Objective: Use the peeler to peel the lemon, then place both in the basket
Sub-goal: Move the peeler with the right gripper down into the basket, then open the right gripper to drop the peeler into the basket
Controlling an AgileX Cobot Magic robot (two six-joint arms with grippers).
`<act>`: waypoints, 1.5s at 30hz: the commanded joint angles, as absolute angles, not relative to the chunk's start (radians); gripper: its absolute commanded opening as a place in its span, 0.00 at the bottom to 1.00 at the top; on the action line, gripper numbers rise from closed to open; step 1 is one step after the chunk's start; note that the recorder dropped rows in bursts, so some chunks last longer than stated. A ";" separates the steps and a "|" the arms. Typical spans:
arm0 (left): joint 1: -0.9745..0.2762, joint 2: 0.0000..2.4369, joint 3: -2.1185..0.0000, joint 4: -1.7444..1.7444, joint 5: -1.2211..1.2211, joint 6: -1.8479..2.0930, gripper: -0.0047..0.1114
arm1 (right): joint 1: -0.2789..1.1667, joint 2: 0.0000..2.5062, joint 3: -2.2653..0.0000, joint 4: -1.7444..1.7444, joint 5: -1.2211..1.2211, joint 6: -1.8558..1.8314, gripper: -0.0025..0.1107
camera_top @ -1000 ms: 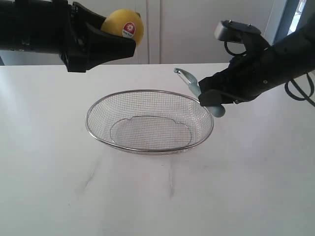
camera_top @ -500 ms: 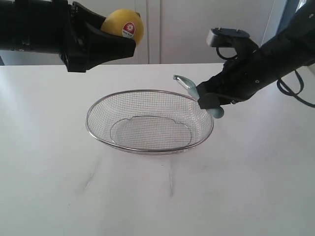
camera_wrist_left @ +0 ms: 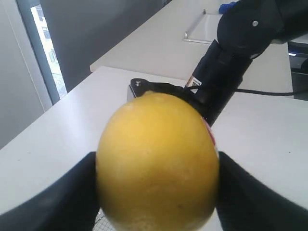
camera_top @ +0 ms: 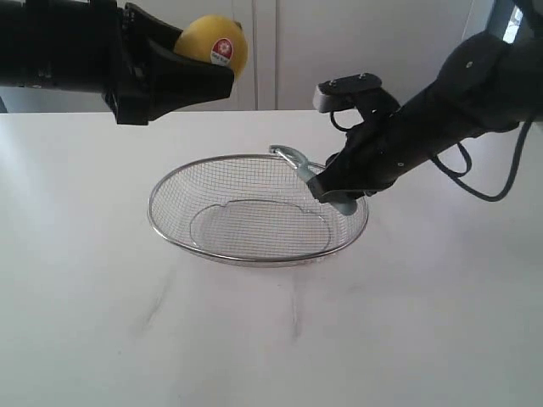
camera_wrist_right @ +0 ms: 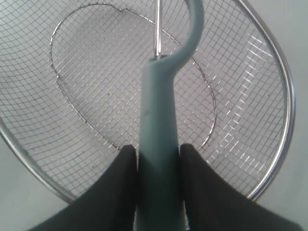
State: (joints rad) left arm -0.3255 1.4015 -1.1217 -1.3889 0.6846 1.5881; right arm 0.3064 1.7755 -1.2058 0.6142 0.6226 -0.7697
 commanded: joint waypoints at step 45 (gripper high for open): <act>-0.322 1.397 -1.130 -1.425 0.707 1.587 0.04 | 0.360 1.912 -1.214 0.630 0.443 -0.808 0.49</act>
State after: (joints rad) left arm -0.3255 1.4015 -1.1217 -1.3889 0.6865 1.5898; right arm 0.3589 1.9135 -1.2080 0.6257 0.4527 -0.8033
